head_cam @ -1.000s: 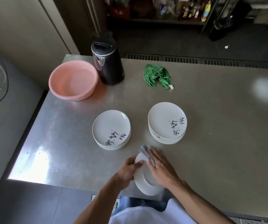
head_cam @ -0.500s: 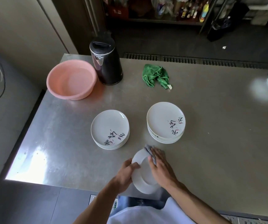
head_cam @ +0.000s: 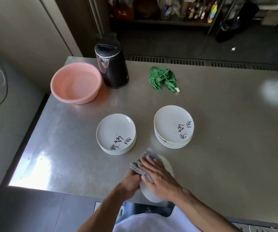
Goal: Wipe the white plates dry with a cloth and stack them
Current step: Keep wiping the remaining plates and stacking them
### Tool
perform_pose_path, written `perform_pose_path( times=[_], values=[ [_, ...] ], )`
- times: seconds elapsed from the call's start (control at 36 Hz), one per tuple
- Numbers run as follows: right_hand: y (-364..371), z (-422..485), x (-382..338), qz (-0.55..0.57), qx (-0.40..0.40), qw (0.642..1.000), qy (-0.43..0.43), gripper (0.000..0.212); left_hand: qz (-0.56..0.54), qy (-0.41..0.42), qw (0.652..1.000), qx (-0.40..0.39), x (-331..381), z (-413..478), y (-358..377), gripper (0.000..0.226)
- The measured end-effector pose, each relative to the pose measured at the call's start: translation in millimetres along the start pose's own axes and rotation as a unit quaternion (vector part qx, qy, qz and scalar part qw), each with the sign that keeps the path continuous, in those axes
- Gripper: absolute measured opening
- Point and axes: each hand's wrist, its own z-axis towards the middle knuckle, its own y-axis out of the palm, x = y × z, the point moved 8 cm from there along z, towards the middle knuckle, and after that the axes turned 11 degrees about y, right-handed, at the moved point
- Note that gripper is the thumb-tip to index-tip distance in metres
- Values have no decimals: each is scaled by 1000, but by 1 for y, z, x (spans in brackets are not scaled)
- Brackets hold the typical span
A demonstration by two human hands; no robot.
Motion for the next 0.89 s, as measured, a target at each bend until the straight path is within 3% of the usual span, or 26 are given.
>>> perform_pose_path(
  times=[0.14, 0.19, 0.28, 0.44, 0.53, 0.64, 0.69, 0.81, 0.83, 0.89],
  values=[
    [-17, 9, 55, 7, 41, 971, 236, 55, -86, -8, 996, 36, 0, 1, -6, 42],
    [-20, 7, 63, 50, 30, 961, 272, 55, -97, -5, 994, 43, 2, 2, -11, 55],
    [-24, 4, 50, 108, 43, 966, 230, 56, -48, -1, 999, 25, 9, 2, -13, 58],
    [-14, 4, -13, 84, -1, 996, 9, 53, 28, 10, 999, -38, 13, -4, -7, 40],
    [-13, 6, 0, 42, 13, 998, 33, 55, 31, 0, 999, -33, 10, -6, -8, 42],
    [-20, 9, 37, 53, 36, 983, 172, 56, 39, -20, 999, -32, 5, -6, -7, 55],
    [-17, 8, 32, 52, 34, 987, 148, 57, 43, -21, 998, -34, 4, -6, -6, 55],
    [-8, -5, 2, 11, 11, 1000, -6, 57, 40, -16, 998, -35, 4, -7, -4, 52],
    [-11, -4, 4, 2, 23, 1000, -1, 56, 36, -15, 999, -34, 3, -7, -4, 50],
    [-19, 0, 23, -8, 55, 994, 89, 55, 15, -14, 1000, -20, 1, -6, -7, 49]
  ],
)
